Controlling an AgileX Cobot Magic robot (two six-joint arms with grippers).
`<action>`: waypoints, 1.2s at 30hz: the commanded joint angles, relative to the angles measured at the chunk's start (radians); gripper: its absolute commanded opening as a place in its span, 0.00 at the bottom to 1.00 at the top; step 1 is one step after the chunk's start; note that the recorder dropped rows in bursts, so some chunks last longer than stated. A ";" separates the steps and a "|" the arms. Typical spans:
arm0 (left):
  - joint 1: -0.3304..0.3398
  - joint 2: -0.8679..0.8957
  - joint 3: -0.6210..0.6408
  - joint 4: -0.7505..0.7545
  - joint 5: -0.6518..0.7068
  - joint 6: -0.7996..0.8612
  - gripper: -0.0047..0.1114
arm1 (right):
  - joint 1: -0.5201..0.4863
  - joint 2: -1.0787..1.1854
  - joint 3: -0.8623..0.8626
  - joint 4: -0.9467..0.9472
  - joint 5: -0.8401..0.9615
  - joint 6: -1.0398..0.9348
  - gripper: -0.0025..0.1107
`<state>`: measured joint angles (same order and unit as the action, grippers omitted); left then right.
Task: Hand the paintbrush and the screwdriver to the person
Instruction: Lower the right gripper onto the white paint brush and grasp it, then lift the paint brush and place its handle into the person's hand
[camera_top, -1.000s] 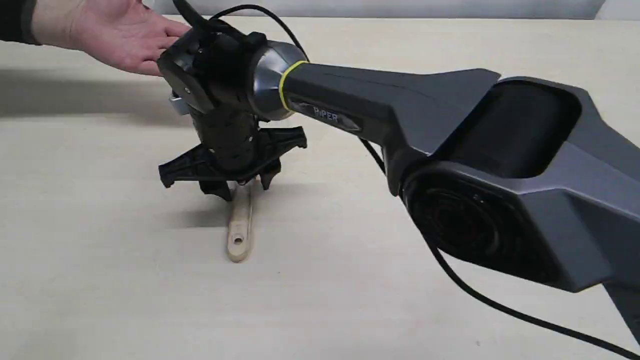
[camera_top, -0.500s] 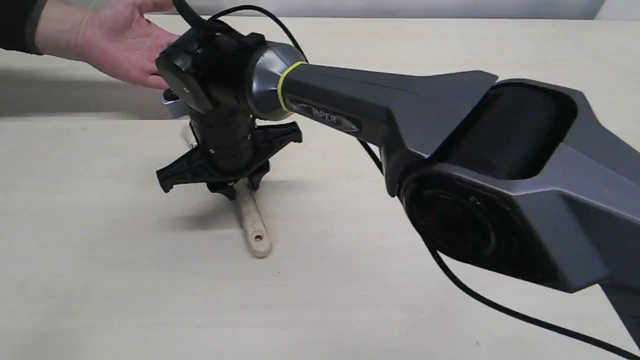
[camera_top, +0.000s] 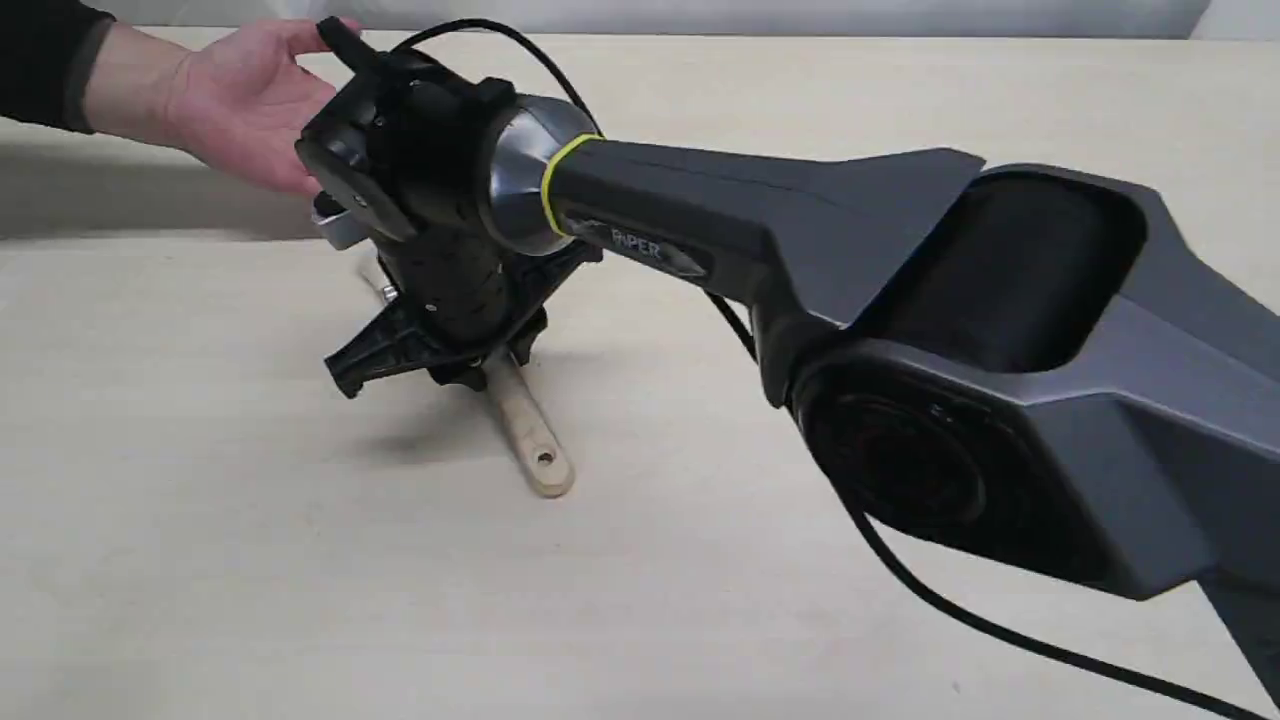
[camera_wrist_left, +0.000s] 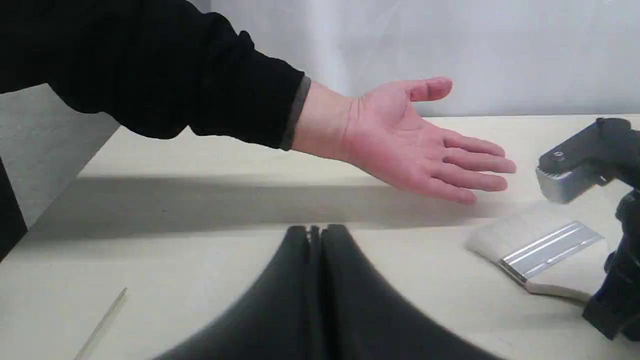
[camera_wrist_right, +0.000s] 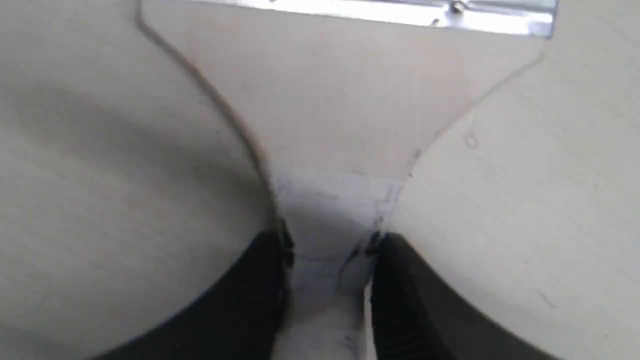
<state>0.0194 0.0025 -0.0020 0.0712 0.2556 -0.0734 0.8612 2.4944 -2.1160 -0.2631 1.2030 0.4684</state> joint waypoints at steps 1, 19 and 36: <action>-0.008 -0.002 0.002 -0.001 -0.007 -0.002 0.04 | 0.006 -0.060 -0.001 -0.006 0.018 -0.037 0.06; -0.008 -0.002 0.002 -0.001 -0.007 -0.002 0.04 | 0.064 -0.319 -0.001 0.046 -0.147 -0.140 0.06; -0.008 -0.002 0.002 -0.004 -0.005 -0.002 0.04 | 0.058 -0.190 -0.001 -0.097 -0.395 -0.151 0.41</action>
<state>0.0194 0.0025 -0.0020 0.0712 0.2556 -0.0734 0.9242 2.3110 -2.1157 -0.3447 0.8267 0.3260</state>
